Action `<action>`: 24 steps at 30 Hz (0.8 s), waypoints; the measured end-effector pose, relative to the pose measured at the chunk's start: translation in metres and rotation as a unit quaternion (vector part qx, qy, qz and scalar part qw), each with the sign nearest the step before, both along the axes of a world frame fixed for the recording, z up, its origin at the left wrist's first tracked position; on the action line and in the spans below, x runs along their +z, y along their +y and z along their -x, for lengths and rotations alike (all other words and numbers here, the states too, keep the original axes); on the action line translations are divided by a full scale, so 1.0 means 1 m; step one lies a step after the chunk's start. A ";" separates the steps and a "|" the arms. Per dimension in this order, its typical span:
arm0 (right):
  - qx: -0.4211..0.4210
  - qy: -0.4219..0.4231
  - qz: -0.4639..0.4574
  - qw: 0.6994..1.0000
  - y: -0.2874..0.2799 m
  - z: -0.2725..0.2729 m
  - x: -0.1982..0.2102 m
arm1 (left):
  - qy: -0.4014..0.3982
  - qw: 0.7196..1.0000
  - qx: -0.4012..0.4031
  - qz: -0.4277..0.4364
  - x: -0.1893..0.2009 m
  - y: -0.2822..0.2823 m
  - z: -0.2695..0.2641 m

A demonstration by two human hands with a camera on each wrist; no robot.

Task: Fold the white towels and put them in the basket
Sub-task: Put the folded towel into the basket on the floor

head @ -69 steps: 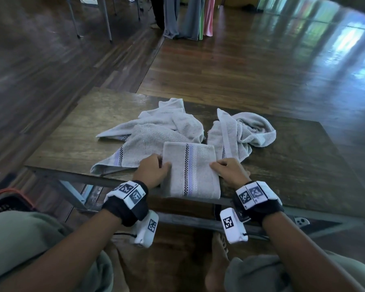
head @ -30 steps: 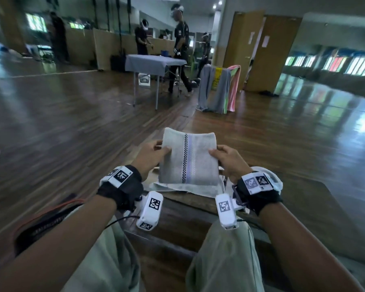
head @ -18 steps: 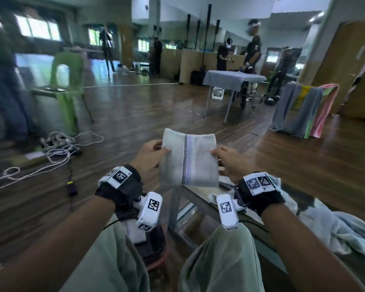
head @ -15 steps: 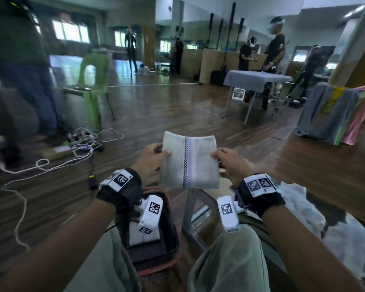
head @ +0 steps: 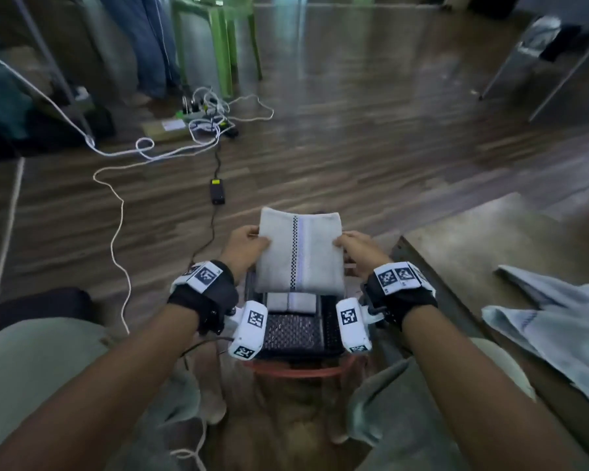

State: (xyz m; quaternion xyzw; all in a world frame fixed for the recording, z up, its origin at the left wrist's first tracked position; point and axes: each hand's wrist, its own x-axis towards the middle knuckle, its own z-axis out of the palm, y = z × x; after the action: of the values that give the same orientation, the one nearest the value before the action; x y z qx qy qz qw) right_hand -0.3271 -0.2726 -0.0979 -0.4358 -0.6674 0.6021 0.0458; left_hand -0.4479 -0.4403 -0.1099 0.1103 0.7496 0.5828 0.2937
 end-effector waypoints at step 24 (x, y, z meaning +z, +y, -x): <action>-0.043 -0.208 -0.054 0.976 0.078 0.124 -0.333 | -0.095 0.969 0.077 0.213 -0.334 0.127 0.087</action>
State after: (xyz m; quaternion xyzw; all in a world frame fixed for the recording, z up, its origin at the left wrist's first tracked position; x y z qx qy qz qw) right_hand -0.4511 -0.1949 -0.4314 -0.5766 -0.6745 0.4589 -0.0447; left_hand -0.5344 -0.3133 -0.4436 -0.0689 0.8312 0.4384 0.3349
